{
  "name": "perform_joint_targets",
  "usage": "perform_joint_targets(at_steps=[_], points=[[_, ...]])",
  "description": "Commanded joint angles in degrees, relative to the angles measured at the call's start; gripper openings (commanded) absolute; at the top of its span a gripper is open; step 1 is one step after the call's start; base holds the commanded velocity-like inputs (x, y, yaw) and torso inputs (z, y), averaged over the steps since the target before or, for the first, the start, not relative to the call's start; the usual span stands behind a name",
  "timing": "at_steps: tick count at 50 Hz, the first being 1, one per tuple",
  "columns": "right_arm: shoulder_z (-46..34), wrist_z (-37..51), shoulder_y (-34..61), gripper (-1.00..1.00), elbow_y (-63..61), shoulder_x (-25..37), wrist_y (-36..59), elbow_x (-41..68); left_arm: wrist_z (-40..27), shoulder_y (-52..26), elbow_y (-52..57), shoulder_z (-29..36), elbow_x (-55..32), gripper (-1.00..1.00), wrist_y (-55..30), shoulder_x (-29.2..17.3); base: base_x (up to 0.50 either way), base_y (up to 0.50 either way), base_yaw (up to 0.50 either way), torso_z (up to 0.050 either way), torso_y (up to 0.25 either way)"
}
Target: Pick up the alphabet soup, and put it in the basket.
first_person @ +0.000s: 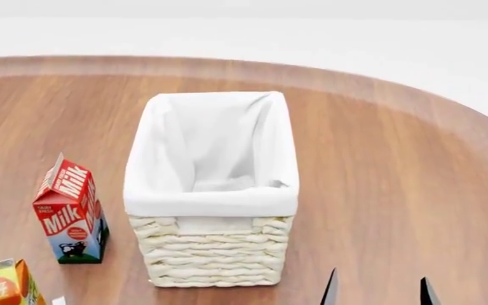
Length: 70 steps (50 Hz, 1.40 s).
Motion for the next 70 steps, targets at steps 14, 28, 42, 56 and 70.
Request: perform_joint_targets(at_steps=[14, 28, 42, 56, 70], points=[[-0.4, 0.5, 0.0, 1.0, -0.1, 0.4, -0.2, 0.1, -0.6, 0.2, 0.3, 0.3, 0.0, 1.0, 0.2, -0.5, 0.14, 0.0, 0.0, 0.0, 0.0], [-0.2, 1.1, 0.1, 1.0, -0.2, 0.7, -0.2, 0.4, -1.0, 0.3, 0.7, 0.5, 0.0, 1.0, 0.1, -0.7, 0.14, 0.0, 0.0, 0.0, 0.0], [0.8, -0.3, -0.5, 1.0, -0.7, 2.0, -2.3, 3.1, -1.3, 0.1, 0.5, 0.6, -0.1, 1.0, 0.3, -1.0, 0.07, 0.0, 0.0, 0.0, 0.001], [1.6, -12.5, -1.3, 1.0, 0.2, 12.8, -0.9, 14.6, -1.6, -0.1, 0.0, 0.5, -0.3, 1.0, 0.0, -1.4, 0.0, 0.0, 0.0, 0.0, 0.0], [-1.0, -30.9, -0.7, 1.0, 0.7, 20.5, 1.6, 33.0, -2.1, 0.0, 0.8, 0.2, -0.8, 1.0, -0.5, -1.9, 0.0, 0.0, 0.0, 0.0, 0.0]])
